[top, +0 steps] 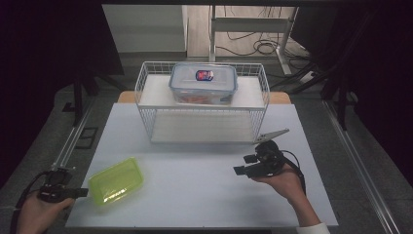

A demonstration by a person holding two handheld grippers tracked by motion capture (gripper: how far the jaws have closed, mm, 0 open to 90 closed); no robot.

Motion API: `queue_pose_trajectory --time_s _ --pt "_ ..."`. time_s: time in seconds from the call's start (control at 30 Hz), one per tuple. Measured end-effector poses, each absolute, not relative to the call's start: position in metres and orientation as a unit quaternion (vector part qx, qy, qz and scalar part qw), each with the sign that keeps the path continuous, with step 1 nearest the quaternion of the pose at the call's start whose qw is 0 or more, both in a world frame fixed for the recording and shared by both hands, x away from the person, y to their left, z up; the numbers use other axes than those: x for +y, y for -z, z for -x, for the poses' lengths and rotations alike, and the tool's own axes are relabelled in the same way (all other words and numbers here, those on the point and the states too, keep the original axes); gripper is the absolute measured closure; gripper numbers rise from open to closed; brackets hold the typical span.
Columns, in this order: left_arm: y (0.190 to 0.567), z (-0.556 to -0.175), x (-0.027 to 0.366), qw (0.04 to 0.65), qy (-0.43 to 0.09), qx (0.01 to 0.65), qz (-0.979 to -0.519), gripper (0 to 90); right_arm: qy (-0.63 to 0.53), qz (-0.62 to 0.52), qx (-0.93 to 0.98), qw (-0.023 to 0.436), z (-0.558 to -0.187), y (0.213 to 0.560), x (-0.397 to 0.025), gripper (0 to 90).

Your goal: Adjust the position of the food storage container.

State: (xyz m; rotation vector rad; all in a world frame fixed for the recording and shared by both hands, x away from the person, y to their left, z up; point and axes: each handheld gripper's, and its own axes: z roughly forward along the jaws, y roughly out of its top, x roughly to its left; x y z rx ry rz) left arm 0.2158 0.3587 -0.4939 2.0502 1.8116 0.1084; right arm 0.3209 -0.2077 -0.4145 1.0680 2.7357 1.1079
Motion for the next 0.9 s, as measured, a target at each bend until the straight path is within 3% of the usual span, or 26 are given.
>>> queue_pose_trajectory --time_s 0.9 --pt "0.493 -0.292 0.278 0.215 -0.032 0.59 -0.777 90.0 -0.358 -0.349 0.866 0.001 -0.321 0.413 -0.215 35.7"
